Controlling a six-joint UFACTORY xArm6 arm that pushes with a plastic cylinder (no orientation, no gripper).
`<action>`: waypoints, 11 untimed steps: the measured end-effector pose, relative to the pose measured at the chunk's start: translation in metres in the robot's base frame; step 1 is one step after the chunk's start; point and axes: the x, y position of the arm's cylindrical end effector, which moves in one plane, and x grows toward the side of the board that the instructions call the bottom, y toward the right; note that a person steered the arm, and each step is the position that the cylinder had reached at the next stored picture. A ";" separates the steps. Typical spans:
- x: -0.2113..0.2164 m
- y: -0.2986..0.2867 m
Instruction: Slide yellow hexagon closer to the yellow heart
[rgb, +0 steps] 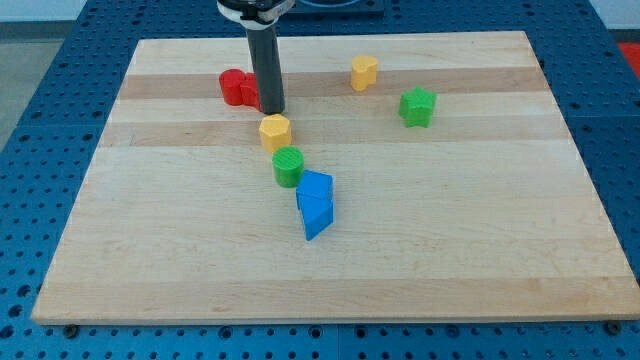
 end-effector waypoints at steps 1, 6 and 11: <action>0.016 -0.011; 0.075 -0.055; 0.046 0.055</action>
